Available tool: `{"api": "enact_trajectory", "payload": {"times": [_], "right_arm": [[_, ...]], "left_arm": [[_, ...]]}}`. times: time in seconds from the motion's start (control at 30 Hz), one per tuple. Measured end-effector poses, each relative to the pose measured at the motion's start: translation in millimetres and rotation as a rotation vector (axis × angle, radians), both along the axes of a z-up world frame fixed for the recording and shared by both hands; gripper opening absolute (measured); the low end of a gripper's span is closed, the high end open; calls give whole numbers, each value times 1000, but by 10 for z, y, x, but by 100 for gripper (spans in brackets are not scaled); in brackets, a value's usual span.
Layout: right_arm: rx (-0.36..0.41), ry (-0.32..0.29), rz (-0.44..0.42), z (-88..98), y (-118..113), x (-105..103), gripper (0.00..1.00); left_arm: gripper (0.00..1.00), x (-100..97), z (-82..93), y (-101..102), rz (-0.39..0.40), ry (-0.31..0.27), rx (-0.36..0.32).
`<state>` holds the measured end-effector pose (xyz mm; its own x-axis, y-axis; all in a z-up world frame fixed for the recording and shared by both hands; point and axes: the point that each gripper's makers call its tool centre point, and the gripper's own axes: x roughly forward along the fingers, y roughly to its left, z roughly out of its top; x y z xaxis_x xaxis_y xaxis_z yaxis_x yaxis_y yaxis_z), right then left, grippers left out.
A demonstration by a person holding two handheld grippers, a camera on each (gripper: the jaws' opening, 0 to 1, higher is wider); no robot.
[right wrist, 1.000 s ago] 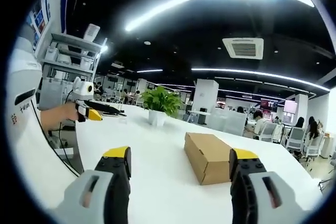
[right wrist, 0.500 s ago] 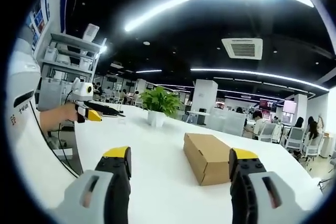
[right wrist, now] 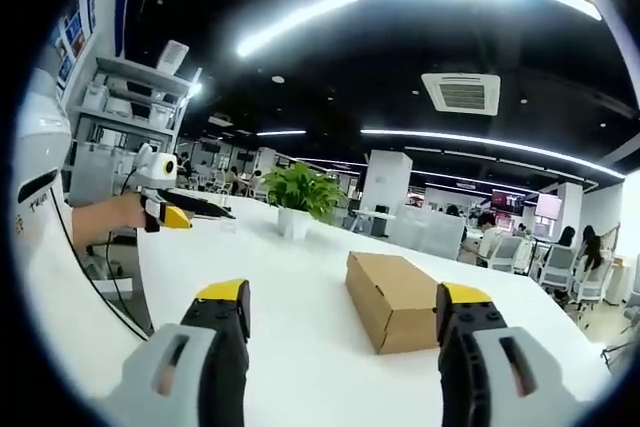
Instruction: Operate the shoe box by opening the lid, removing the specified soft item, and placing it in the target area until the item is outside and the box remains undamaged.
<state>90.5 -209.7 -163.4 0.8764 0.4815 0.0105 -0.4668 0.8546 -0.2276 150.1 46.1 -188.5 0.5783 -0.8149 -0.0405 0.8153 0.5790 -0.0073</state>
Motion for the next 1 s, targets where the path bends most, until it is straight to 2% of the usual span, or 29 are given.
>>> {"api": "enact_trajectory", "payload": {"times": [0.43,0.77,1.0], "right_arm": [[-5,1,-2,-14,6,7,78],[-3,5,-2,-33,11,22,77],[-2,5,-4,-31,7,35,77]], "left_arm": [[84,53,-8,40,2,2,9],[84,99,-76,-68,-23,12,35],[84,113,-35,-133,-41,0,30]]}}
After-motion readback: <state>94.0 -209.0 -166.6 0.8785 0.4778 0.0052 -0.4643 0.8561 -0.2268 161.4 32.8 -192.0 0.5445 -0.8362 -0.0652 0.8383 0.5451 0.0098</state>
